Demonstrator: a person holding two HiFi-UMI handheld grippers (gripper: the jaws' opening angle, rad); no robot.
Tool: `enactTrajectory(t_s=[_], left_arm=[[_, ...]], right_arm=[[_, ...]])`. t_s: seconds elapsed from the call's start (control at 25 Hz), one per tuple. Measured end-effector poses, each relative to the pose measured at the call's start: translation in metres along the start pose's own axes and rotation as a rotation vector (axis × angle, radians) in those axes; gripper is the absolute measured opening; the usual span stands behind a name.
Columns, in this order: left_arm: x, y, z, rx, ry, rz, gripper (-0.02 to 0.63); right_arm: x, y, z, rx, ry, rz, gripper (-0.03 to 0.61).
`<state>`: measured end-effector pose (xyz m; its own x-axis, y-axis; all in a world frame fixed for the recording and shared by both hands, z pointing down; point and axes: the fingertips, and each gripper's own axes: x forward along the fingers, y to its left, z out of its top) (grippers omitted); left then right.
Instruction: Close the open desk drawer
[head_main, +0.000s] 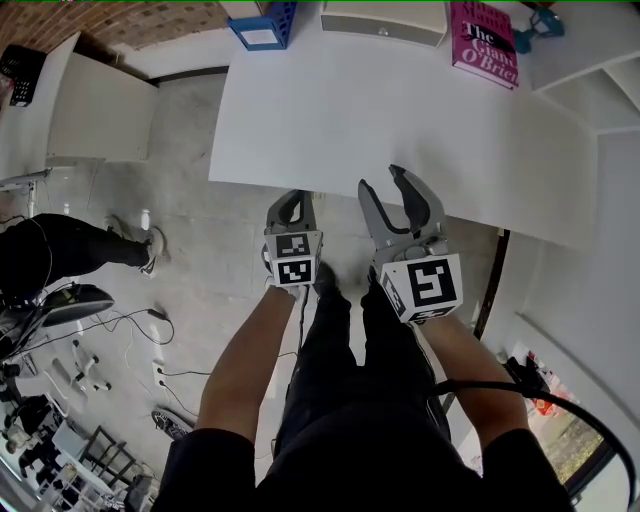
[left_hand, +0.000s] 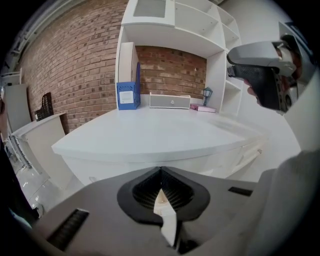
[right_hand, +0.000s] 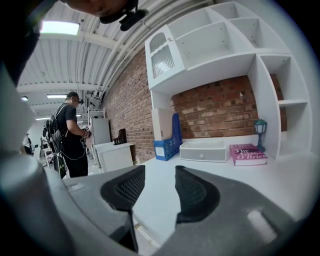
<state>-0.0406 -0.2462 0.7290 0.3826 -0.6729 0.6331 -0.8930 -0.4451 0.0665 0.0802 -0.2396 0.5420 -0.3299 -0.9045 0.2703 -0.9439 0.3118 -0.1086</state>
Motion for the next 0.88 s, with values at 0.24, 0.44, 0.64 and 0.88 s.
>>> enactTrajectory(t_s=[0.24, 0.44, 0.64, 0.88], left_arm=[[0.001, -0.001, -0.002, 0.001, -0.008, 0.008, 0.0], [-0.026, 0.001, -0.013, -0.09, 0.018, -0.008, 0.0], [-0.066, 0.006, 0.026, -0.074, -0.086, 0.01, 0.0], [-0.118, 0.002, 0.118, 0.013, -0.306, 0.016, 0.0]], right_arm=[[0.001, -0.001, 0.003, -0.007, -0.004, 0.005, 0.19], [-0.001, 0.002, 0.011, -0.02, -0.007, 0.01, 0.188], [-0.006, 0.01, 0.028, -0.05, -0.026, 0.033, 0.181], [-0.019, 0.021, 0.056, -0.067, -0.066, 0.046, 0.176]])
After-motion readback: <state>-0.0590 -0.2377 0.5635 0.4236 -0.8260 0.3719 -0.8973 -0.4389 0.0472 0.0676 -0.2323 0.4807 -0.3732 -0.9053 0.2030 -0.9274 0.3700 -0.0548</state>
